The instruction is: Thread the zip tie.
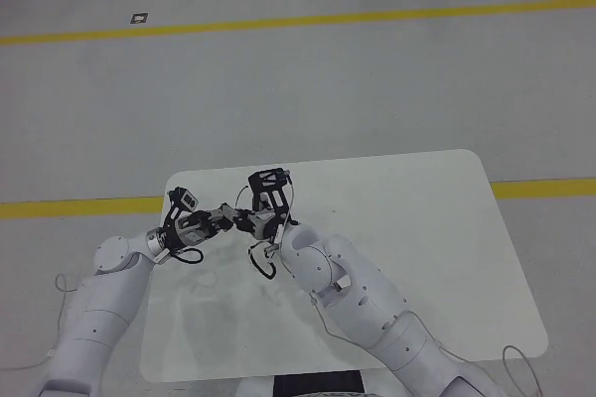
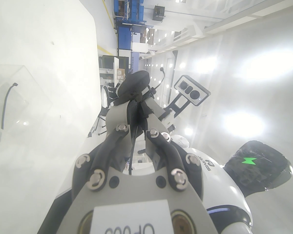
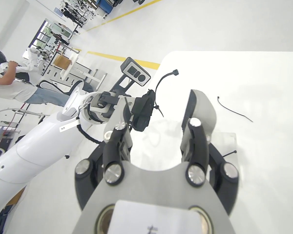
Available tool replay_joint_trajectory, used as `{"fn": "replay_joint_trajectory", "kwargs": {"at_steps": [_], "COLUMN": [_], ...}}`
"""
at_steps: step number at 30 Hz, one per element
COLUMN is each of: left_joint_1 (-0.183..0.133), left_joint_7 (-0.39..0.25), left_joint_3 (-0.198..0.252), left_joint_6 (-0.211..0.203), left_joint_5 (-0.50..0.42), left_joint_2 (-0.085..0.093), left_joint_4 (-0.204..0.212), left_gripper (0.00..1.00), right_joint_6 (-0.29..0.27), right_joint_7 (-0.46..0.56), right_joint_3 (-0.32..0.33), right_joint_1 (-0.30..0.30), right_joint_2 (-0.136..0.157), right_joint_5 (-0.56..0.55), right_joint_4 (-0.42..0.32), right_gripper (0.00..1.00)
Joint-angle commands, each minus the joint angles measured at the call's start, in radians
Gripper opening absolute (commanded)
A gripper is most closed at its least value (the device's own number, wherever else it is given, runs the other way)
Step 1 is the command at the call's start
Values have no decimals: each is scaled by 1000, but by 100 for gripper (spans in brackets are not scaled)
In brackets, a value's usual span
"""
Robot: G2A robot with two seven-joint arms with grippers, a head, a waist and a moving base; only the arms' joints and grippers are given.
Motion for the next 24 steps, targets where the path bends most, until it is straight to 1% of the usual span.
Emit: {"fn": "replay_joint_trajectory", "kwargs": {"at_steps": [1,4,5,16,18,19,20,21,22,24], "left_joint_1": [0,0,0,0,8,13,15,17,20,23], "left_joint_7": [0,0,0,0,24,16,9,6,4,0], "left_joint_3": [0,0,0,0,3,0,-5,-10,-16,-23], "left_joint_6": [0,0,0,0,19,41,50,53,55,61], "left_joint_5": [0,0,0,0,-11,-33,-44,-50,-57,-74], "left_joint_2": [0,0,0,0,-1,-1,1,2,4,5], "left_joint_4": [0,0,0,0,-11,-16,-15,-15,-12,-8], "left_gripper": [0,0,0,0,0,0,0,0,0,0], "right_joint_6": [-10,-43,-60,-65,-92,-117,-136,-156,-191,-223], "right_joint_7": [-1,2,17,17,-1,-4,-2,3,9,17], "right_joint_3": [8,42,56,62,85,105,118,130,150,171], "right_joint_1": [-8,-30,-40,-44,-61,-70,-76,-83,-91,-95], "right_joint_2": [3,11,14,15,17,20,22,23,25,31], "right_joint_5": [2,34,63,76,145,182,210,248,310,337], "right_joint_4": [-6,-16,-26,-29,-28,-23,-20,-20,-19,-13], "right_gripper": [100,100,100,100,100,100,100,100,100,100]}}
